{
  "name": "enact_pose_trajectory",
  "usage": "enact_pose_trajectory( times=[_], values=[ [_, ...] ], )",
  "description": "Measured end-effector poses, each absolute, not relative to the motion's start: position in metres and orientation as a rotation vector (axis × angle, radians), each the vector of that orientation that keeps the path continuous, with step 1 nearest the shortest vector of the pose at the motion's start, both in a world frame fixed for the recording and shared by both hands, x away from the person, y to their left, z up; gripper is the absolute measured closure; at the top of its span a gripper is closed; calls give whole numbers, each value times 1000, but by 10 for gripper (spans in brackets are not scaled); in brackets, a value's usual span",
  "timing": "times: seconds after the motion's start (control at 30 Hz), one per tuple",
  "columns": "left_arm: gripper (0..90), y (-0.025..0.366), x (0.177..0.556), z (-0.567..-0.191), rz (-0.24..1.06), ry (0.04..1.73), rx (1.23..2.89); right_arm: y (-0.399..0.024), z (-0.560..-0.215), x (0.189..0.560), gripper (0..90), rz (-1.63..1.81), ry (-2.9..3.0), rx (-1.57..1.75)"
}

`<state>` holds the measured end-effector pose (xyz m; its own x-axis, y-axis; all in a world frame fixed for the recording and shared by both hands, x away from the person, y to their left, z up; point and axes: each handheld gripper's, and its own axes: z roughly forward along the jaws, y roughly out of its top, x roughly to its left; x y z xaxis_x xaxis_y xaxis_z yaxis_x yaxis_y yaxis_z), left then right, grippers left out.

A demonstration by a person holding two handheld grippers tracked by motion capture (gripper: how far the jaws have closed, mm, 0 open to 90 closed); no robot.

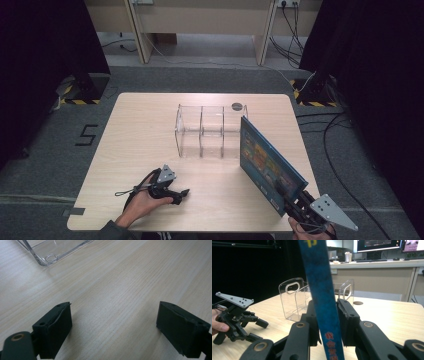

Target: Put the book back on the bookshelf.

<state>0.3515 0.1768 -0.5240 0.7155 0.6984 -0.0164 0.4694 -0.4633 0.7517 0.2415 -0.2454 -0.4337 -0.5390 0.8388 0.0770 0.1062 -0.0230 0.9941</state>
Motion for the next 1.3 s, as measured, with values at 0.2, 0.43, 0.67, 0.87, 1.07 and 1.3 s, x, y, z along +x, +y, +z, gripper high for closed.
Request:
enact_pose_trajectory(
  times=[0.2, 0.43, 0.67, 0.87, 1.07, 1.3],
  values=[
    [119, 176, 351, -524, 377, 879, 2151, -247, -436, 247, 736, 1606, 1677, 970],
    [118, 176, 351, -524, 377, 879, 2150, -250, -439, 252, 741, 1618, 1673, 959],
    [118, 175, 351, -524, 377, 878, 2149, -252, -441, 256, 750, 1647, 1664, 952],
    [118, 175, 351, -524, 376, 878, 2149, -254, -442, 261, 759, 1671, 1652, 946],
    [118, 175, 351, -524, 376, 878, 2149, -255, -439, 265, 778, 1680, 1643, 930],
    [118, 175, 351, -524, 376, 878, 2149, -255, -438, 267, 785, 1685, 1641, 931]
  ],
)
